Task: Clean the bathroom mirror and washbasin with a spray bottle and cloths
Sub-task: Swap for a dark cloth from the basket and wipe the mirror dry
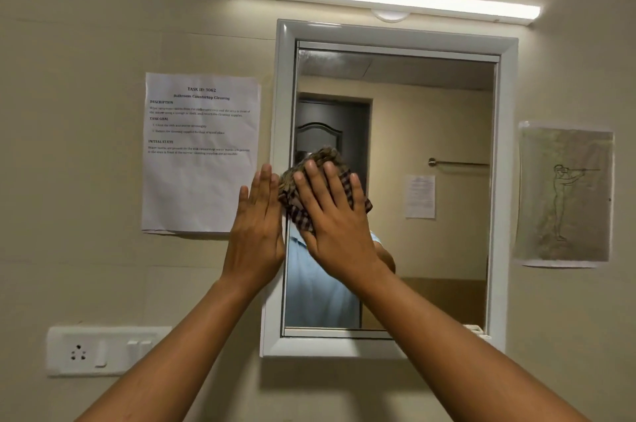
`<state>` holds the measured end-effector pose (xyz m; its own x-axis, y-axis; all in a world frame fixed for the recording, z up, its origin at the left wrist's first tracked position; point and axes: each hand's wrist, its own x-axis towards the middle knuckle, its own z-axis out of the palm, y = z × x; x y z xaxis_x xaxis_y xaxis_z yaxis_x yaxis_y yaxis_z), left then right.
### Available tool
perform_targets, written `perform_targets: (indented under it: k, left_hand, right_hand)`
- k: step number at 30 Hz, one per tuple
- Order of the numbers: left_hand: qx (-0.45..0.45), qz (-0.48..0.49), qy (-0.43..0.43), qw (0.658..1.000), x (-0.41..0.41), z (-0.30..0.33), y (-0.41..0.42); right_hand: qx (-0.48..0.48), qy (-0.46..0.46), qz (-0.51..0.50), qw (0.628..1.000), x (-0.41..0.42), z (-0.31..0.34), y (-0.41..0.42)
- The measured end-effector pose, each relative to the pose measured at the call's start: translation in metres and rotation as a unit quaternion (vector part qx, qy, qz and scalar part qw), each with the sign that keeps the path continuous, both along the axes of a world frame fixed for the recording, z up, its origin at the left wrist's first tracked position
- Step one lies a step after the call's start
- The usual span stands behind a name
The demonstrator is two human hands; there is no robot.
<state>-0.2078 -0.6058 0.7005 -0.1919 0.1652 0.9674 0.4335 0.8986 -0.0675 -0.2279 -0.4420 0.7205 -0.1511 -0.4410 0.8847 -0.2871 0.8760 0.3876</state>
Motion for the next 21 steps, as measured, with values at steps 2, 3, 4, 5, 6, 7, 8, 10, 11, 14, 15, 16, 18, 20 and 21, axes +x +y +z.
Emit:
perform_targets:
  k: [2, 3, 4, 5, 6, 7, 8, 10, 11, 14, 15, 16, 18, 20, 21]
  left_hand:
    - [-0.002, 0.015, -0.010, 1.000, 0.003, -0.007, 0.000]
    - [-0.007, 0.028, -0.015, 0.999, 0.004, -0.009, 0.000]
    - [-0.015, 0.044, -0.020, 0.999, 0.006, -0.011, 0.000]
    - [-0.024, 0.061, -0.026, 0.998, 0.006, -0.013, 0.000]
    - [-0.035, 0.079, -0.031, 0.996, 0.007, -0.014, 0.001]
    - [-0.048, 0.096, -0.035, 0.994, 0.007, -0.014, 0.002]
    - [-0.060, 0.110, -0.037, 0.991, 0.008, -0.014, 0.003]
    - [-0.073, 0.133, -0.042, 0.988, 0.010, -0.012, 0.005]
    - [-0.075, 0.142, -0.040, 0.986, 0.011, -0.012, 0.006]
    - [-0.071, 0.165, -0.036, 0.983, 0.009, -0.014, 0.006]
    - [-0.068, 0.170, -0.039, 0.982, 0.008, -0.015, 0.005]
    - [-0.063, 0.173, -0.042, 0.982, 0.008, -0.015, 0.006]
    - [-0.054, 0.174, -0.040, 0.982, 0.009, -0.015, 0.010]
    - [-0.041, 0.168, -0.036, 0.984, 0.010, -0.015, 0.013]
    - [-0.036, 0.164, -0.033, 0.985, 0.011, -0.016, 0.016]
  right_hand:
    - [0.015, -0.013, 0.018, 1.000, 0.002, -0.018, 0.004]
    - [0.028, -0.019, 0.022, 0.999, 0.003, -0.025, 0.007]
    - [0.047, -0.023, 0.020, 0.998, 0.003, -0.032, 0.012]
    - [0.072, -0.024, 0.015, 0.997, 0.002, -0.039, 0.017]
    - [0.101, -0.027, 0.011, 0.994, 0.002, -0.045, 0.024]
    - [0.131, -0.030, 0.011, 0.991, 0.001, -0.049, 0.031]
    - [0.158, -0.033, 0.011, 0.987, 0.000, -0.051, 0.039]
    - [0.191, -0.037, 0.016, 0.981, -0.002, -0.048, 0.055]
    - [0.192, -0.036, 0.017, 0.981, -0.002, -0.044, 0.063]
    - [0.148, -0.014, 0.007, 0.989, -0.003, -0.022, 0.091]
    - [0.125, -0.008, 0.002, 0.992, -0.004, -0.014, 0.100]
    - [0.102, -0.005, -0.005, 0.995, -0.004, -0.005, 0.112]
    - [0.063, -0.008, -0.015, 0.998, -0.005, 0.011, 0.135]
    - [0.029, -0.015, -0.024, 0.999, -0.005, 0.023, 0.153]
    - [0.010, -0.019, -0.029, 0.999, -0.005, 0.027, 0.161]
